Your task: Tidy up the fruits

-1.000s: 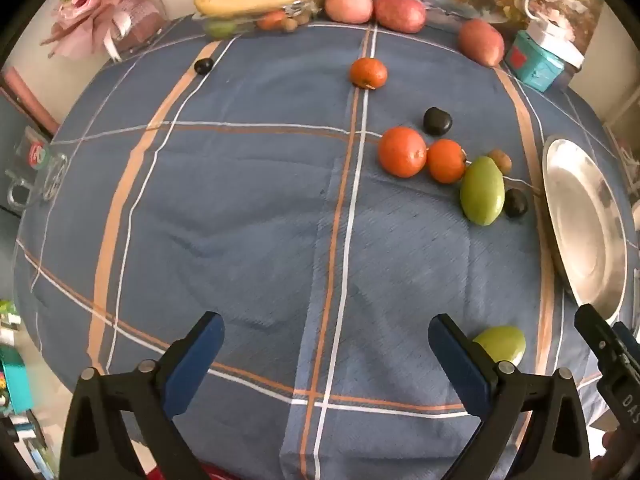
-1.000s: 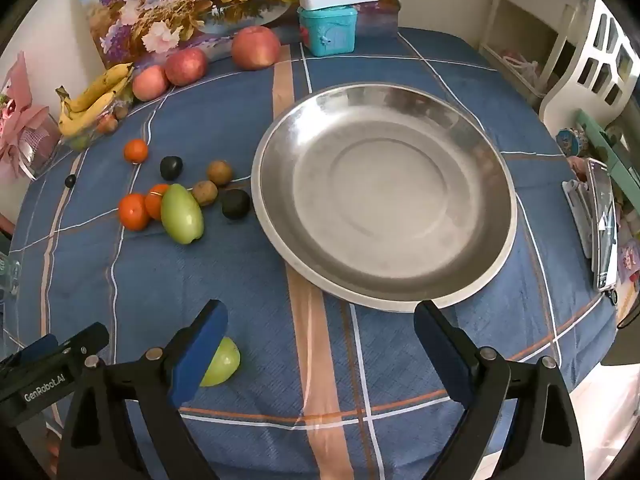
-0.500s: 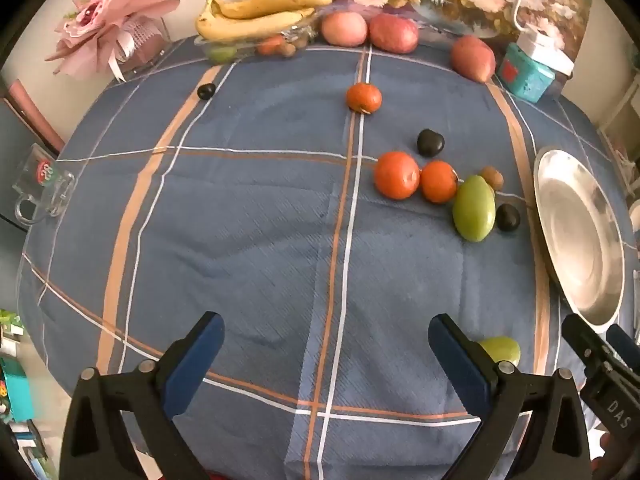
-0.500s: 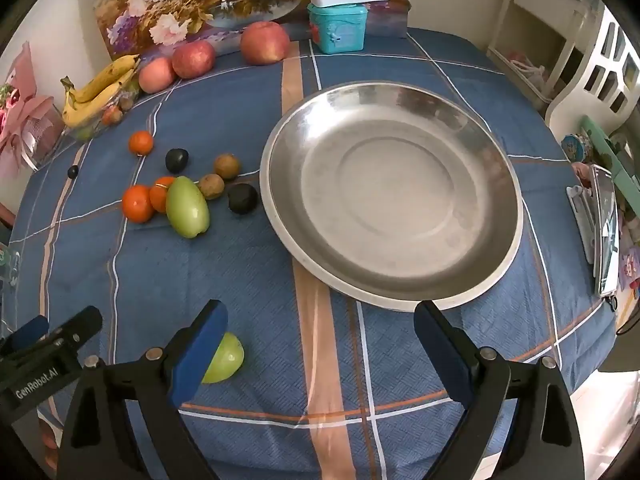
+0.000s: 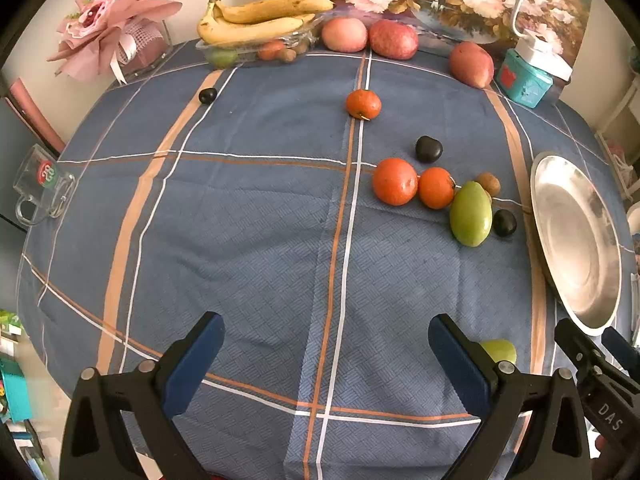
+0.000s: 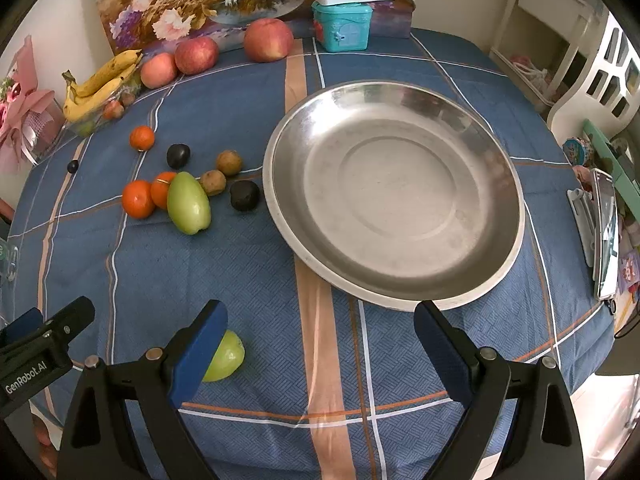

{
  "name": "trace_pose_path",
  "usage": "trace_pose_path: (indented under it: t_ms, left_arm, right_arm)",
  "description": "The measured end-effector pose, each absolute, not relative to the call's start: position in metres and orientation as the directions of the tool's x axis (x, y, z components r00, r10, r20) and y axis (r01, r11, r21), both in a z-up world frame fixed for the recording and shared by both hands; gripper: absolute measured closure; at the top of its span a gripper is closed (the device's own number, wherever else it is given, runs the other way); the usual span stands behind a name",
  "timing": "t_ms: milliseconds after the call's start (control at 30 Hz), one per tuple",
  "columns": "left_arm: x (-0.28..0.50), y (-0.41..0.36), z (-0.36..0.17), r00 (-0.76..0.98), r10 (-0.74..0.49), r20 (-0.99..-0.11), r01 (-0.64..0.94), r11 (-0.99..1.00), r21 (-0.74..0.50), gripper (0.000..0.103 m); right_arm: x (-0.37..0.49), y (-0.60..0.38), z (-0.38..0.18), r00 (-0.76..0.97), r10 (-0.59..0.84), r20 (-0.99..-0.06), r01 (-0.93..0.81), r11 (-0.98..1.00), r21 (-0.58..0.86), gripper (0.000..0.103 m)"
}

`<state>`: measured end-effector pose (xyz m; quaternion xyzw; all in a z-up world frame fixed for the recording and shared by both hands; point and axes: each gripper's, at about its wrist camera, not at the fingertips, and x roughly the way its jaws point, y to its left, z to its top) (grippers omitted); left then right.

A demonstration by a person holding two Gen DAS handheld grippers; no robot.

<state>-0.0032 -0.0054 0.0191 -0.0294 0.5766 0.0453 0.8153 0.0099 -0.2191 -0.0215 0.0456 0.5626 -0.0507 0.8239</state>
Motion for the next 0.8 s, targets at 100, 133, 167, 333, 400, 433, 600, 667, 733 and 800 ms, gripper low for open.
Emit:
trace_pose_path:
  t_ms: [100,133,167,333,400,433,600,667,733,800]
  left_arm:
    - [-0.0031,-0.0044,0.0187,0.328,0.038,-0.944,-0.11,0.994,0.002,0.0]
    - [-0.0033,-0.0041,0.0187,0.328,0.039,-0.944,-0.11,0.994,0.003,0.0]
    - [-0.0032,-0.0039,0.0186,0.327,0.038,-0.944,-0.11,0.994,0.002,0.0]
    - [-0.0037,-0.0035,0.018,0.326,0.036,-0.945,-0.108,0.994,0.001,0.0]
    - [-0.0041,-0.0036,0.0177,0.326,0.037,-0.945,-0.109,0.994,0.001,0.0]
    - [-0.0042,-0.0037,0.0176,0.326,0.038,-0.945,-0.109,0.994,0.002,0.0]
    - [-0.0041,-0.0039,0.0164,0.321,0.038,-0.946,-0.112,0.994,0.002,0.0]
    - [-0.0045,-0.0036,0.0163,0.321,0.038,-0.946,-0.112,0.994,0.002,0.0]
    - [-0.0047,-0.0037,0.0162,0.32,0.038,-0.947,-0.11,0.994,0.003,0.0]
    - [-0.0047,-0.0037,0.0162,0.32,0.038,-0.947,-0.111,0.994,0.003,0.0]
  right_arm:
    - [0.0094,-0.2194,-0.0222,0.361,-0.032,-0.932,0.136,0.991,0.018,0.008]
    - [0.0093,-0.2194,-0.0224,0.36,-0.033,-0.932,0.136,0.991,0.018,0.008]
    - [0.0092,-0.2195,-0.0225,0.36,-0.033,-0.932,0.136,0.991,0.018,0.008]
    - [0.0091,-0.2194,-0.0225,0.359,-0.032,-0.933,0.136,0.991,0.018,0.008]
    - [0.0095,-0.2189,-0.0222,0.36,-0.033,-0.933,0.136,0.991,0.017,0.008]
    - [0.0092,-0.219,-0.0223,0.36,-0.033,-0.932,0.135,0.991,0.018,0.008]
    - [0.0093,-0.2184,-0.0222,0.359,-0.033,-0.933,0.134,0.991,0.016,0.008]
    - [0.0088,-0.2184,-0.0224,0.359,-0.033,-0.933,0.134,0.991,0.016,0.008]
    - [0.0089,-0.2184,-0.0224,0.359,-0.033,-0.933,0.133,0.991,0.016,0.008]
    - [0.0075,-0.2179,-0.0232,0.359,-0.034,-0.933,0.132,0.991,0.015,0.008]
